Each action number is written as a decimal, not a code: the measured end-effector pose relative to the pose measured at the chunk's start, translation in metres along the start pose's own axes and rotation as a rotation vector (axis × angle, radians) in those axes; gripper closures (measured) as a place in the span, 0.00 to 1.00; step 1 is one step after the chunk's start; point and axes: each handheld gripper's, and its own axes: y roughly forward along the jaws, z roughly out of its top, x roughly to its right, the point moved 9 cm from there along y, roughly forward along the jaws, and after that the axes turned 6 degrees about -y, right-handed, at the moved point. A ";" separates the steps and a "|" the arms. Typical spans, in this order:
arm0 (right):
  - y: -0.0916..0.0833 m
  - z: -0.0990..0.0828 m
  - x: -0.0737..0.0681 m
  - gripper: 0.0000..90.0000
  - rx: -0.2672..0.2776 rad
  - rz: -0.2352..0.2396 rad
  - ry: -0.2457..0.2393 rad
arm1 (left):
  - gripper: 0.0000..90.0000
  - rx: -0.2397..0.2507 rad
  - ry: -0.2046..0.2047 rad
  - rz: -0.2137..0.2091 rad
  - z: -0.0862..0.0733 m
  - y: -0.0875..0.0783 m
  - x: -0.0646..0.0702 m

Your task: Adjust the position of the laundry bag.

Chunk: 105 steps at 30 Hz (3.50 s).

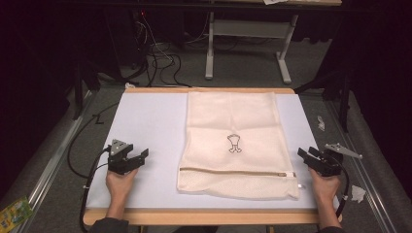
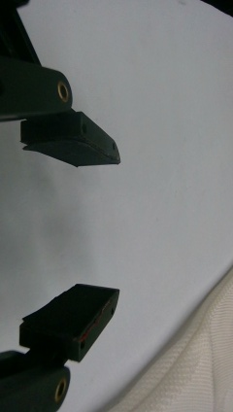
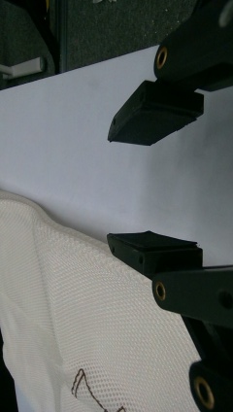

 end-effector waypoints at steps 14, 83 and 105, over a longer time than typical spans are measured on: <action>-0.002 0.007 -0.007 0.52 -0.008 -0.003 -0.016 | 0.39 -0.011 0.085 -0.001 0.005 -0.005 0.017; 0.028 0.006 -0.044 0.62 -0.236 0.050 -0.081 | 0.46 -0.276 0.046 -0.127 0.011 0.076 0.149; 0.041 0.002 -0.055 0.95 -0.339 0.081 -0.126 | 0.92 -0.266 0.039 -0.123 0.013 0.081 0.147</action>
